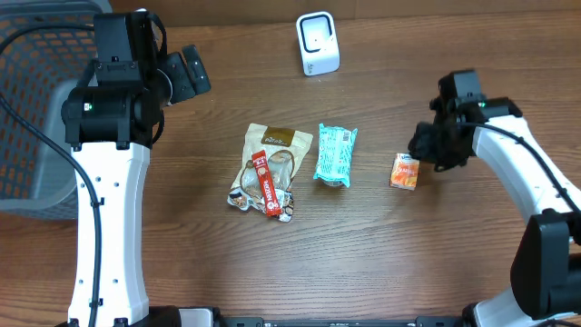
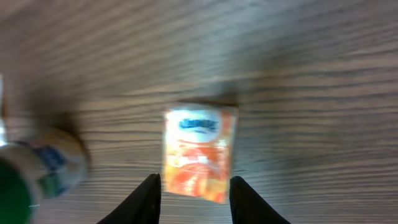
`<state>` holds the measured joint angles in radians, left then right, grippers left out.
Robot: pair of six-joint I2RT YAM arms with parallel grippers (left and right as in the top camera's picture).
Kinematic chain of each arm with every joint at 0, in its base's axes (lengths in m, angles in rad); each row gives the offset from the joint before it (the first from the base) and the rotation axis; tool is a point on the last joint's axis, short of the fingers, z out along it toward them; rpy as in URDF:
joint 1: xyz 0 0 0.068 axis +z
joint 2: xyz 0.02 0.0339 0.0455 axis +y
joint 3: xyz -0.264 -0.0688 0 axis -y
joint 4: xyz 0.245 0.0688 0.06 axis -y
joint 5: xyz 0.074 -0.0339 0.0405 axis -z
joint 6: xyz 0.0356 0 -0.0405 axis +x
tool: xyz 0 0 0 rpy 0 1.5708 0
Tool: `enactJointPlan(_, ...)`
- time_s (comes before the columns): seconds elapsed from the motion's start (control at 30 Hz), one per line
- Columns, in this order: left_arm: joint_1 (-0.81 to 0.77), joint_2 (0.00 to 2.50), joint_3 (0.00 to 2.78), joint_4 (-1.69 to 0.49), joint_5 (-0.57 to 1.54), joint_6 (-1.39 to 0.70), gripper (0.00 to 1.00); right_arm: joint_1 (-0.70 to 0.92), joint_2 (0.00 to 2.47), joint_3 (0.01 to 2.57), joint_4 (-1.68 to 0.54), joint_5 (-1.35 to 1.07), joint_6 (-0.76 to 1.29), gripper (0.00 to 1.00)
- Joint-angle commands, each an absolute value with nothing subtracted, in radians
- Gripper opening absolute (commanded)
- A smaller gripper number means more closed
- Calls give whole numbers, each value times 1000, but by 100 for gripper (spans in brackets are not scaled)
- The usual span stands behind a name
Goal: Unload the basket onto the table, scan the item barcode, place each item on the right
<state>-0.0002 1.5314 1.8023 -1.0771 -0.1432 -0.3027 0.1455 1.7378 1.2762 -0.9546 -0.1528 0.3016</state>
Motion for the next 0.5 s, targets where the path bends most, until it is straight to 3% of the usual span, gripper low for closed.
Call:
enactJointPlan(0.0,0,1517,1818,-1074,-145,-284,100,205,1717,1270,-946,-156,393,36)
enactJointPlan(0.47,0,1517,1818,-1074,-145,-284,100,509,1719,1143,-832,427,636,34)
